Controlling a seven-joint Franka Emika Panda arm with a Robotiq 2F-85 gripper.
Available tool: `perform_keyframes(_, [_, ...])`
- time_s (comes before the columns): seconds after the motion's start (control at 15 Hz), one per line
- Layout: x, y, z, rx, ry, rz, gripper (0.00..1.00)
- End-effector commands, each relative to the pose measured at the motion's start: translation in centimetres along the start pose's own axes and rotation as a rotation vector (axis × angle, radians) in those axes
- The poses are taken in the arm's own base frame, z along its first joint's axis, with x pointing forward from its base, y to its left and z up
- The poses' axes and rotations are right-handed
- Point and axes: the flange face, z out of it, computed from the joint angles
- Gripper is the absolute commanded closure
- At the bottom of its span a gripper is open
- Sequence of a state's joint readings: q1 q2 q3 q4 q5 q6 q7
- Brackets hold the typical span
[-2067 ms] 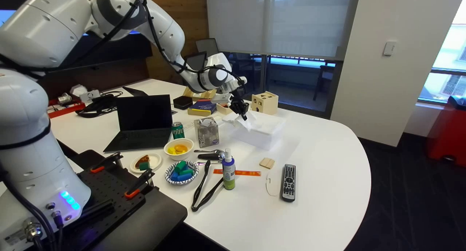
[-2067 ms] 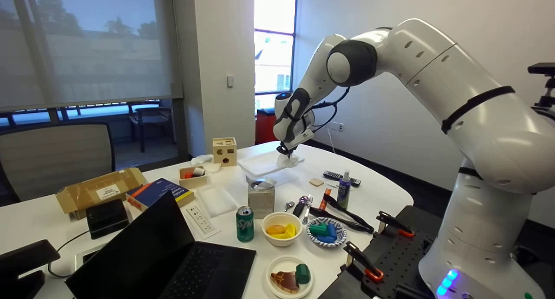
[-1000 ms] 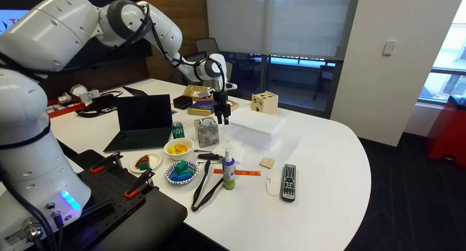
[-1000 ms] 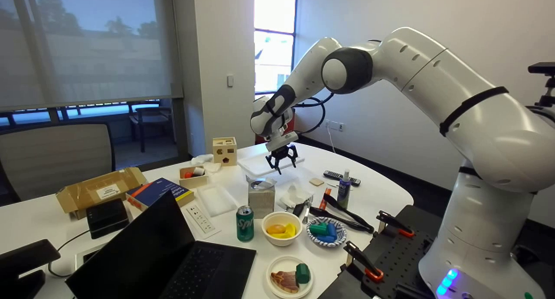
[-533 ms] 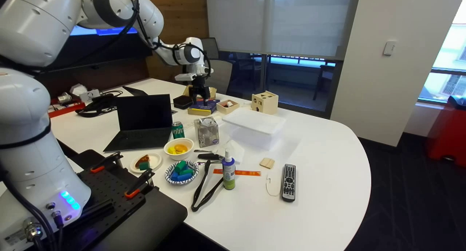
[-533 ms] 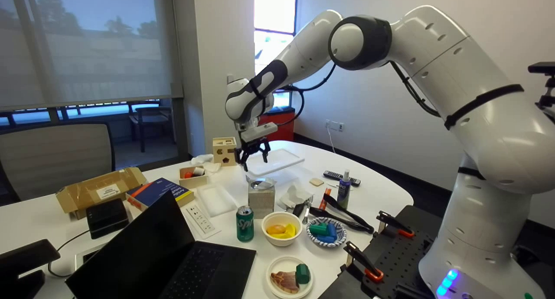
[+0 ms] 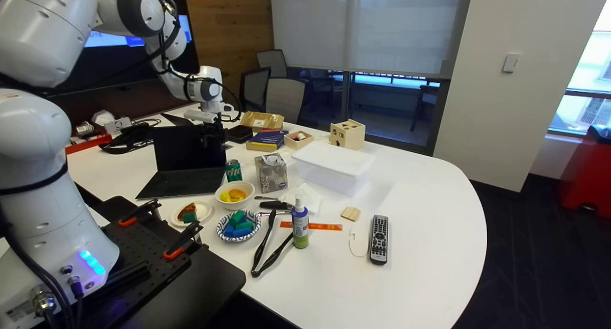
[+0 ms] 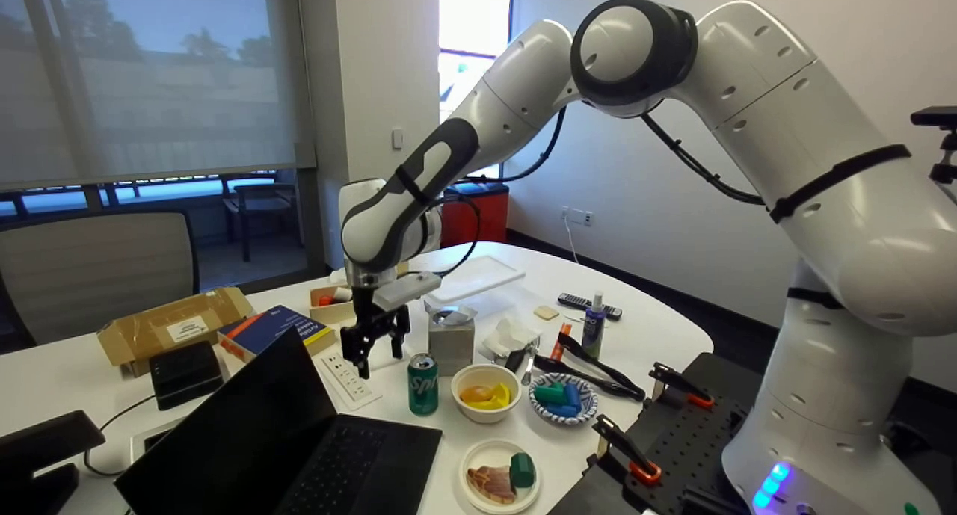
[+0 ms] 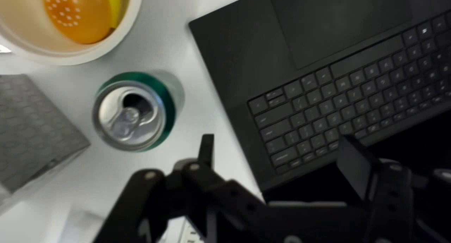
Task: Open the laptop, pick a paper towel up from the right side of the table, clean the laptop screen, place the paper towel back and switch the laptop on
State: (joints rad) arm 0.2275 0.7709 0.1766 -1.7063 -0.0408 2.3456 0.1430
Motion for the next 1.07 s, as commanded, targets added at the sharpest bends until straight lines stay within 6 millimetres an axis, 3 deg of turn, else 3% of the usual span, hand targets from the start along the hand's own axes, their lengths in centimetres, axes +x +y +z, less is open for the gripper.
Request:
perform_keyframes(0.0, [-2.5,-1.8,2.9,0.079,0.019,-0.103,0.42])
perform_keyframes(0.27, [-2.9,-3.1,5.9,0.135,0.063,-0.212,0.73])
perform_keyframes(0.53, [-1.9,-3.5,8.3,0.145,0.062,-0.318,1.00])
perform_keyframes(1.0, [0.2,-4.4,10.2,0.130,0.074,-0.464,1.00])
